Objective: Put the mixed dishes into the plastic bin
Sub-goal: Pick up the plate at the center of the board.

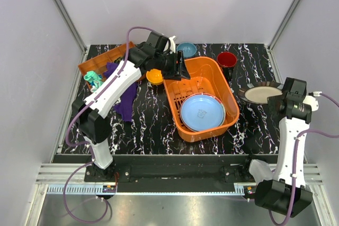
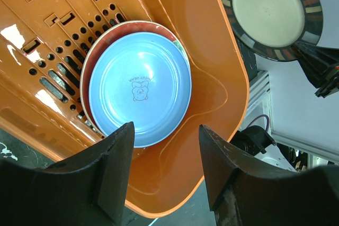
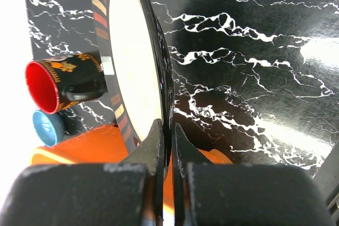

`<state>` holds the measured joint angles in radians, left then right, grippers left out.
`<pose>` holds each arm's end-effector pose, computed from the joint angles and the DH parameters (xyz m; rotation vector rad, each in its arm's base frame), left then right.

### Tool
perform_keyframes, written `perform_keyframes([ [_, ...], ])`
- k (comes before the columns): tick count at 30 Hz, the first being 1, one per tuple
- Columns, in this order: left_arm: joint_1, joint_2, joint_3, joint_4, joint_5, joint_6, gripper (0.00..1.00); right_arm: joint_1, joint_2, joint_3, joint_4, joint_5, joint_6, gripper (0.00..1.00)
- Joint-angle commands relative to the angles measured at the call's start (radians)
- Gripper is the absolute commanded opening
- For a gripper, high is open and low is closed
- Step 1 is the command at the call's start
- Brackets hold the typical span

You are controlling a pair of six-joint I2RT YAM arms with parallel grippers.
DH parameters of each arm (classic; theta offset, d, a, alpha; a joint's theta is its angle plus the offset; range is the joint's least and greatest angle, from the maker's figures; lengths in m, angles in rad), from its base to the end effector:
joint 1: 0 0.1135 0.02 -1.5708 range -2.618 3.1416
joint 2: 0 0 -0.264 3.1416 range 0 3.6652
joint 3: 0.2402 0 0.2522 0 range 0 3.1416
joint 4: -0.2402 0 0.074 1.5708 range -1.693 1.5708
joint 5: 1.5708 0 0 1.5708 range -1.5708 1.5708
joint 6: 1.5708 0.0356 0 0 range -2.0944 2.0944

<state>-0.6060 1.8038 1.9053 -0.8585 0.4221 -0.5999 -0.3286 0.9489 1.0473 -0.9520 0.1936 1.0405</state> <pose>0.3172 -0.2375 0.3818 0.2382 2.4965 -1.0510 0.1641 -0.0632 0.3297 1.5878 1.8069 0.0952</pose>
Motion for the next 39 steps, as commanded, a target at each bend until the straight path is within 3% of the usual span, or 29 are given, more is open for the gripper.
perform_keyframes([
  [1, 0.002, 0.005, 0.051, 0.042, 0.041, 0.006, 0.55, -0.007, -0.045, 0.117, 0.113, 0.01, 0.018, 0.0],
  [16, 0.006, 0.012, 0.061, 0.042, 0.069, 0.014, 0.55, -0.007, -0.041, 0.252, 0.114, -0.108, 0.006, 0.0],
  [29, 0.008, 0.029, 0.071, 0.113, 0.095, -0.047, 0.55, -0.006, 0.004, 0.365, 0.119, -0.345, -0.005, 0.0],
  [32, 0.009, 0.032, 0.06, 0.163, 0.127, -0.08, 0.55, -0.006, 0.013, 0.378, 0.121, -0.41, -0.016, 0.0],
  [39, 0.011, 0.0, -0.087, 0.481, 0.227, -0.241, 0.56, -0.006, 0.03, 0.385, 0.131, -0.543, -0.03, 0.0],
])
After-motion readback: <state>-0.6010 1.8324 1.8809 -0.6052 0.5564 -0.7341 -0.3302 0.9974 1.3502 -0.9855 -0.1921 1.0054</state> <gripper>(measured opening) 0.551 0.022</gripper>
